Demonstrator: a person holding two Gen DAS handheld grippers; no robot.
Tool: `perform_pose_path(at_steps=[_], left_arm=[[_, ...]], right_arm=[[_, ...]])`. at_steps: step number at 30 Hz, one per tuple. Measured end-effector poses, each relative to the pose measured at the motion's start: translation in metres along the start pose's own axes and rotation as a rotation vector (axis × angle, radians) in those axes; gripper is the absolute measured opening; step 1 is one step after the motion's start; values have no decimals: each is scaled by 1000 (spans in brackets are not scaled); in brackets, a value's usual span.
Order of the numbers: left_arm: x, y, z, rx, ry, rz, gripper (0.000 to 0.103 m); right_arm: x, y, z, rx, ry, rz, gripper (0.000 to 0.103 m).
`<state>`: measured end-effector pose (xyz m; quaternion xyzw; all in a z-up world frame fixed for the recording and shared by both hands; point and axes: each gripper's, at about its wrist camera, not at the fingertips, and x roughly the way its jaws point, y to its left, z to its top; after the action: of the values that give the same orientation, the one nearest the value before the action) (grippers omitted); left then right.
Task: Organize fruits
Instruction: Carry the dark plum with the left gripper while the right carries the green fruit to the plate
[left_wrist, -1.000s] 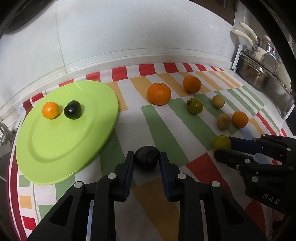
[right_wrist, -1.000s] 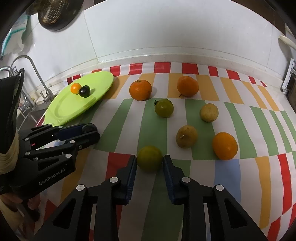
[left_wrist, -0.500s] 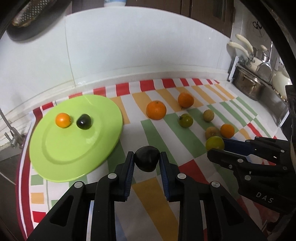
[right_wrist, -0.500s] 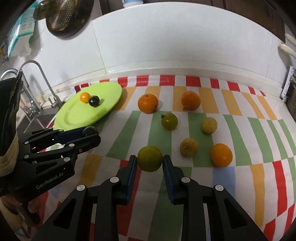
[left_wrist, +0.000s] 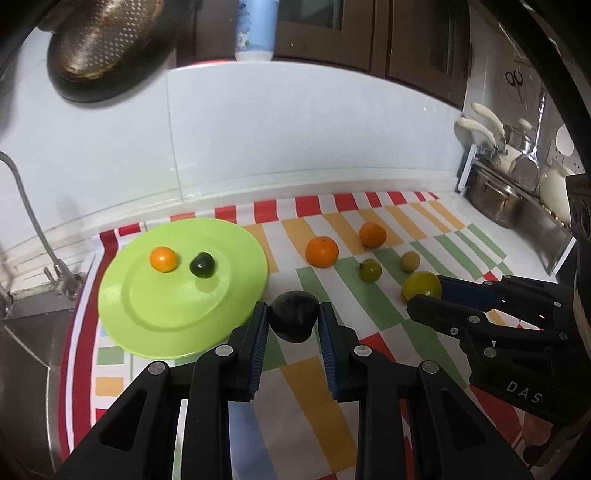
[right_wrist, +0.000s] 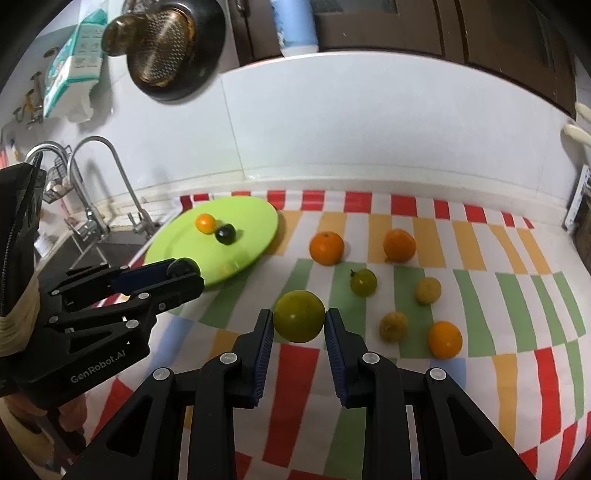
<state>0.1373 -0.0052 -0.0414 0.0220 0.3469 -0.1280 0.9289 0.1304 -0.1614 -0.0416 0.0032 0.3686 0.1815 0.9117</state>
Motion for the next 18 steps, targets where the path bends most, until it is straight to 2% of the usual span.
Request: perform_pose_path(at_steps=[18], left_arm=[[-39, 25, 2, -52, -86, 98, 27]], right_arm=[[-16, 35, 26, -113, -104, 70, 30]])
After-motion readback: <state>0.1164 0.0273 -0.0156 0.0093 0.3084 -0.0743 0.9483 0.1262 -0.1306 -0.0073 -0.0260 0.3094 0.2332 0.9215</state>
